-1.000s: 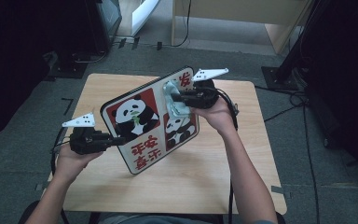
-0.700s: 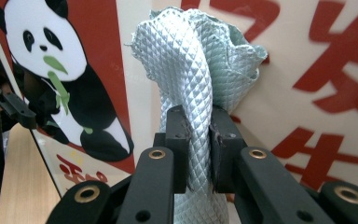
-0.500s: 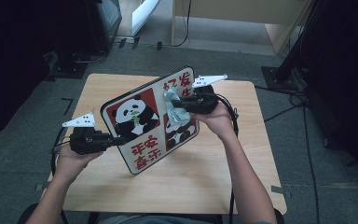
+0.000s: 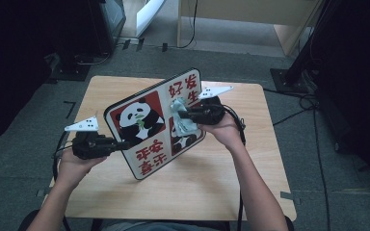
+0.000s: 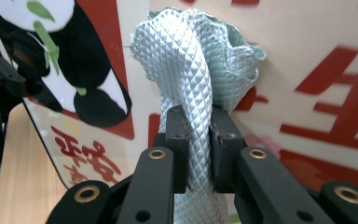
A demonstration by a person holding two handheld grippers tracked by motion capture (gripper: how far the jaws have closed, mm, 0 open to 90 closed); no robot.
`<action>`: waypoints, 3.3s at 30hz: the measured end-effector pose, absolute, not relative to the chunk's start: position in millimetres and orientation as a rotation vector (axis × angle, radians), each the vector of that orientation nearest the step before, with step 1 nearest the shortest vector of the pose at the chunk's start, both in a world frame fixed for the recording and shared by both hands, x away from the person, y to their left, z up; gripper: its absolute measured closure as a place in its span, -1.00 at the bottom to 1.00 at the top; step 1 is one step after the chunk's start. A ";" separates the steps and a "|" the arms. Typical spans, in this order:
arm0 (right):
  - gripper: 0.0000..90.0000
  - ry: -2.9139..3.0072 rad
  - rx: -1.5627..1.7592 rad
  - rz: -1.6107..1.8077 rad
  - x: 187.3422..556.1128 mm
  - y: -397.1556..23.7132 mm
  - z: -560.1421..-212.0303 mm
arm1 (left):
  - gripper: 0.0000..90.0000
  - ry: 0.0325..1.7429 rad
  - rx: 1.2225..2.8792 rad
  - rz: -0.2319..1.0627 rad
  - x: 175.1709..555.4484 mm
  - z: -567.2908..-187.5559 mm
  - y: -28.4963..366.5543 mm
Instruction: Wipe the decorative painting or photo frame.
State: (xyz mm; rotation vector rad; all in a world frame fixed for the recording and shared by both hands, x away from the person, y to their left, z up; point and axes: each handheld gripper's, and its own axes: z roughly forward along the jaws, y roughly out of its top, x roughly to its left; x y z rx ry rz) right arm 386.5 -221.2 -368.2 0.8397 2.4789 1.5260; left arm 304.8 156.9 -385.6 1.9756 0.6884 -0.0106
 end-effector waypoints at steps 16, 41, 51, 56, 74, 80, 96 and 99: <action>0.79 2.514 0.875 1.506 379.4 -222.6 -391.8 | 0.74 0.684 1.979 -0.008 304.7 -385.4 156.8; 0.79 2.574 0.947 1.423 365.2 -224.3 -435.1 | 0.74 0.691 1.978 -0.011 304.5 -385.2 156.5; 0.79 2.596 0.965 1.399 360.7 -226.1 -452.8 | 0.73 0.699 1.974 -0.013 304.0 -385.4 156.3; 0.79 2.609 0.985 1.387 358.8 -227.2 -462.4 | 0.73 0.702 1.975 -0.014 304.0 -385.1 156.1; 0.79 2.676 1.036 1.327 354.8 -229.1 -481.8 | 0.73 0.700 1.974 -0.025 305.3 -385.2 156.5; 0.80 2.656 1.041 1.363 355.9 -232.9 -469.6 | 0.73 0.701 1.968 -0.026 305.8 -386.0 157.0; 0.80 2.549 0.995 1.477 359.2 -232.3 -413.0 | 0.73 0.708 1.956 -0.025 304.7 -387.3 157.4; 0.80 2.534 0.978 1.488 362.1 -229.8 -401.7 | 0.73 0.709 1.953 -0.024 304.5 -387.6 157.4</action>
